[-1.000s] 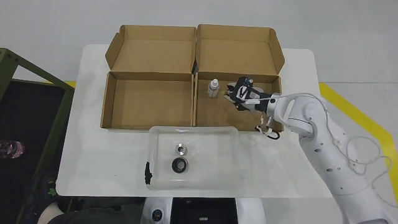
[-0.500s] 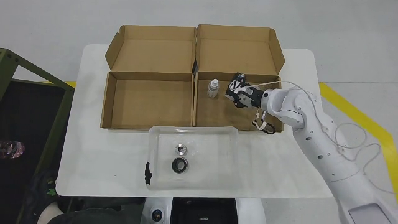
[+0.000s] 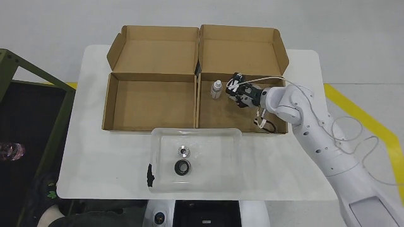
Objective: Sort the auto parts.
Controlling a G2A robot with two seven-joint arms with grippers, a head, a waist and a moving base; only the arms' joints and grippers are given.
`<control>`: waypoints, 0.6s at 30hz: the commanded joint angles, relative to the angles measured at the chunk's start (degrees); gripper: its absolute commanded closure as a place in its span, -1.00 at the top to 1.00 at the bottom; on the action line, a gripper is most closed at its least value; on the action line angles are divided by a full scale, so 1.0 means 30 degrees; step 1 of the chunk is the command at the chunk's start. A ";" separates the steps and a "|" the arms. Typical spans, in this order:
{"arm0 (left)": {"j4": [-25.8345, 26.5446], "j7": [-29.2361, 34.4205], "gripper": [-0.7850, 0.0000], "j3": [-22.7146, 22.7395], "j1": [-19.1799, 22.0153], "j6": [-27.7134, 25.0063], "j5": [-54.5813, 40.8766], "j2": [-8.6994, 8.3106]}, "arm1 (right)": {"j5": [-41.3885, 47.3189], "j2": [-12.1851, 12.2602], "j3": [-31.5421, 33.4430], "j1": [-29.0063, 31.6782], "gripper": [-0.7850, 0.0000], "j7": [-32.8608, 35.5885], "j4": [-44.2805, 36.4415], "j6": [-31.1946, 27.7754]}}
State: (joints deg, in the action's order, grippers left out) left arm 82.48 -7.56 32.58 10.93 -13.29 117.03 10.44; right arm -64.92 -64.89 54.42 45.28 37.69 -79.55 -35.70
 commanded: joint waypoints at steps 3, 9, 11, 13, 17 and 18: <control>0.0001 0.0000 1.00 0.0000 0.0000 0.0000 0.0000 0.0000 | 0.0053 -0.0102 -0.0247 -0.0265 -0.81 0.0193 0.0278 0.0040; 0.0001 0.0000 1.00 0.0000 0.0000 0.0000 0.0000 0.0000 | 0.0041 -0.0202 -0.0457 -0.0473 -0.41 0.0370 0.0503 0.0132; 0.0001 0.0000 1.00 0.0000 0.0000 0.0000 0.0000 0.0000 | 0.0020 -0.0218 -0.0479 -0.0493 -0.33 0.0347 0.0540 0.0139; 0.0001 0.0000 1.00 0.0000 0.0000 0.0000 0.0000 0.0000 | 0.0025 -0.0231 -0.0480 -0.0484 -0.29 0.0293 0.0553 0.0175; 0.0001 0.0000 1.00 0.0000 0.0000 0.0000 0.0000 0.0000 | 0.0139 -0.0212 -0.0305 -0.0331 -0.27 -0.0154 0.0400 0.0161; 0.0001 0.0000 1.00 0.0000 0.0000 0.0000 0.0000 0.0000 | 0.0185 -0.0189 -0.0187 -0.0263 -0.26 -0.0336 0.0293 0.0148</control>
State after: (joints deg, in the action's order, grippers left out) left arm 82.48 -7.56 32.58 10.93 -13.29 117.03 10.44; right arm -64.54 -65.53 53.51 44.29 37.25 -78.35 -35.18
